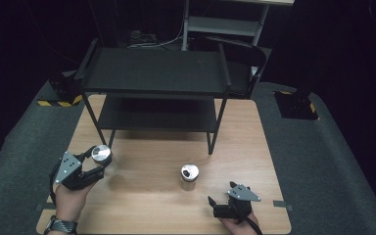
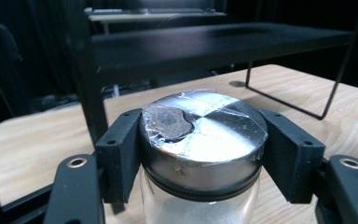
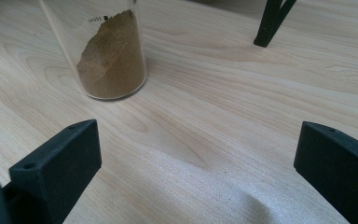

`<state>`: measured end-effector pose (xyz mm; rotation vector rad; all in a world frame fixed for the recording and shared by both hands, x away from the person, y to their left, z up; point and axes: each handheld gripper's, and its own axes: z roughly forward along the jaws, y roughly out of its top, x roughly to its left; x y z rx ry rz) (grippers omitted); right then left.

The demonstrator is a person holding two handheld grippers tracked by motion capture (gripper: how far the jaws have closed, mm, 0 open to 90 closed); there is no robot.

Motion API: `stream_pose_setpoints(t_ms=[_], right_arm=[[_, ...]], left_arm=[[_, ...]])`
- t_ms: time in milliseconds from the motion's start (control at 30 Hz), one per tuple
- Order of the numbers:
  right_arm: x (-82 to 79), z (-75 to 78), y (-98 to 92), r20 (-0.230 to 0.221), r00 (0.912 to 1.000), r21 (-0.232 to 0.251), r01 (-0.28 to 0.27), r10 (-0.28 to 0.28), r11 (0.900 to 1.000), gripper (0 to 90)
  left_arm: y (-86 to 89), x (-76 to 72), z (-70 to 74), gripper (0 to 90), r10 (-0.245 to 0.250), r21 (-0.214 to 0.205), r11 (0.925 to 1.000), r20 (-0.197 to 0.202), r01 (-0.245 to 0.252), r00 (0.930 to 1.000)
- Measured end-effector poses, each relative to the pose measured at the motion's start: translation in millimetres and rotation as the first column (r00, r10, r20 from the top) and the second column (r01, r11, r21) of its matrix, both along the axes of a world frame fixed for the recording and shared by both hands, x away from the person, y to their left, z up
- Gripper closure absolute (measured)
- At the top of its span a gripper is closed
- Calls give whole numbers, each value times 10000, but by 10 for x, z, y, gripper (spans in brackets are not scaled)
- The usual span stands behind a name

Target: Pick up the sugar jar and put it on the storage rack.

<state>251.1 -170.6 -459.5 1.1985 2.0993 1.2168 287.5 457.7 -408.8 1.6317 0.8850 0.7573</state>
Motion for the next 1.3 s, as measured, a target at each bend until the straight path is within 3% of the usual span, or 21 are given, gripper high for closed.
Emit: stream_pose_setpoints(t_ms=[300,567,767,1000,1300], right_arm=[[4,-8,-27,-29,10000,160,5,-5,9999,2],[3,-13,-37,-33,10000,228,19,-18,9997,2],[5,-9,-31,-37,10000,173,1,-1,9998,2],[6,-13,-39,-36,10000,228,11,-10,9997,2],[3,-17,-45,-4,10000,249,-9,10,9997,2]], left_arm=[[-54,-51,137,347,-217,-248,9994,155,221,9996],[-151,-125,349,347,-468,-57,9989,456,471,9979],[-211,-134,463,347,-655,16,9979,539,655,9964],[-227,-125,566,347,-882,-400,9951,580,906,9944],[-315,-116,793,347,-1000,-254,9944,891,1026,9910]])
